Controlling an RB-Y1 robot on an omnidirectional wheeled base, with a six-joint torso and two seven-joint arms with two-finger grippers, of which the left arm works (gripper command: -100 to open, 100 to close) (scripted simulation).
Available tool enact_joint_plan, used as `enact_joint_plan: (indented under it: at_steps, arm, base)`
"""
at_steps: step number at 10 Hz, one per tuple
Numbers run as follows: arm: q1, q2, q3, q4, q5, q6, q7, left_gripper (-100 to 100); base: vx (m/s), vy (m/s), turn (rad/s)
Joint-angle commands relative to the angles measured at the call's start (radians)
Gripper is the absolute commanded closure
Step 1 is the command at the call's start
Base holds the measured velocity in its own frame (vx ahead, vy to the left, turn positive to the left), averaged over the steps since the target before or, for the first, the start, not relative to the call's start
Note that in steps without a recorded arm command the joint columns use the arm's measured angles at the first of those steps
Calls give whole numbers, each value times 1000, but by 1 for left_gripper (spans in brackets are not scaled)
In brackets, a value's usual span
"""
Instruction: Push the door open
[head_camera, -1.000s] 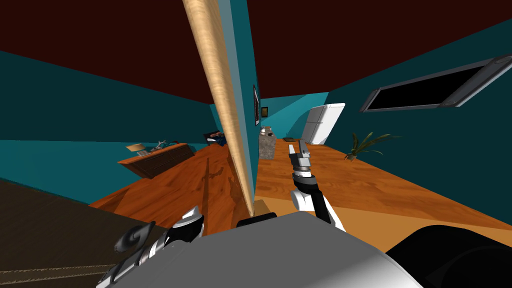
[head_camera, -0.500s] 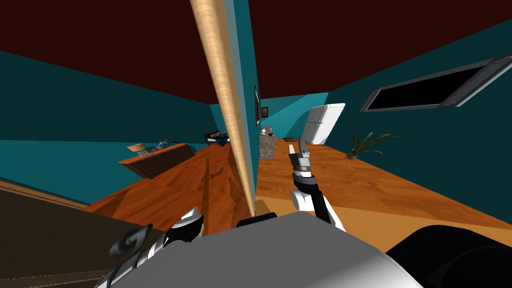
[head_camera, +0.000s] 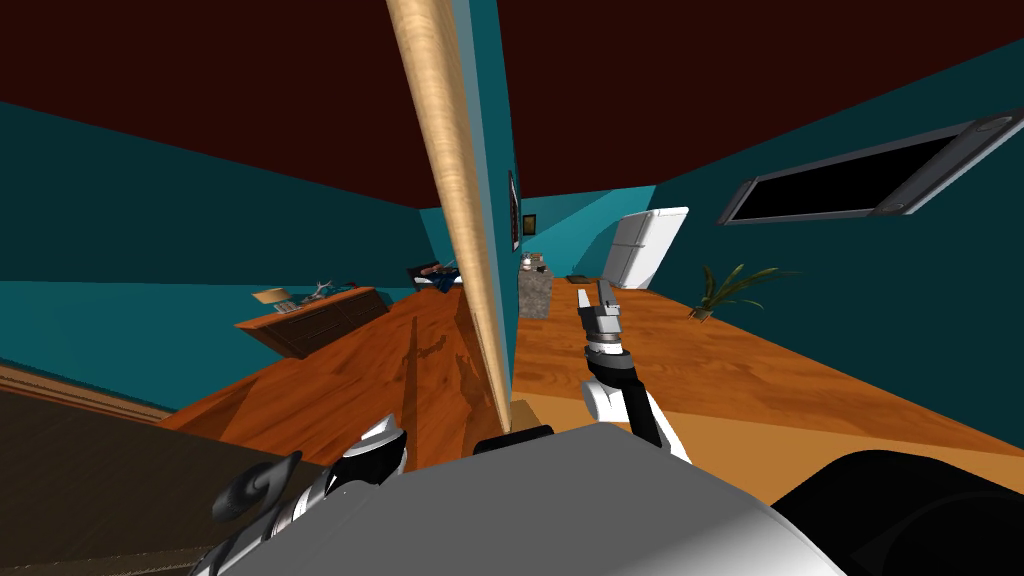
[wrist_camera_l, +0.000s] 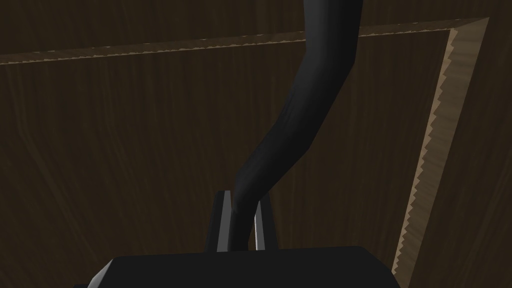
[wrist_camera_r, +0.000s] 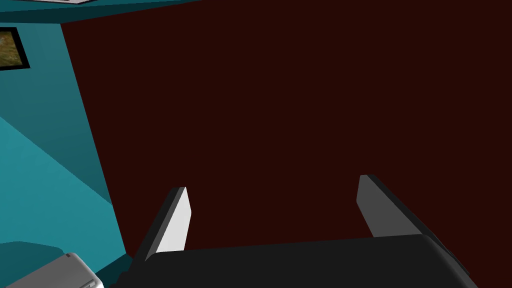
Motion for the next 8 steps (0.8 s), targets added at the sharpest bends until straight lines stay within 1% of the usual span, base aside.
enact_joint_plan:
  at_steps: [1, 5, 6, 7, 8]
  arm:
    - [-2, 2, -2, 5, -1, 3, 1, 100]
    - [-2, 2, -2, 5, -1, 3, 1, 100]
    - [2, 9, 18, 8, 7, -13, -2, 100]
    - [2, 9, 18, 8, 7, -13, -2, 100]
    - [2, 10, 29, 7, 12, -18, -4, 100]
  base:
    - [0, 0, 0]
    - [0, 0, 0]
    - [-4, 60, -70]
    - [0, 108, 4]
    - [-2, 72, -52]
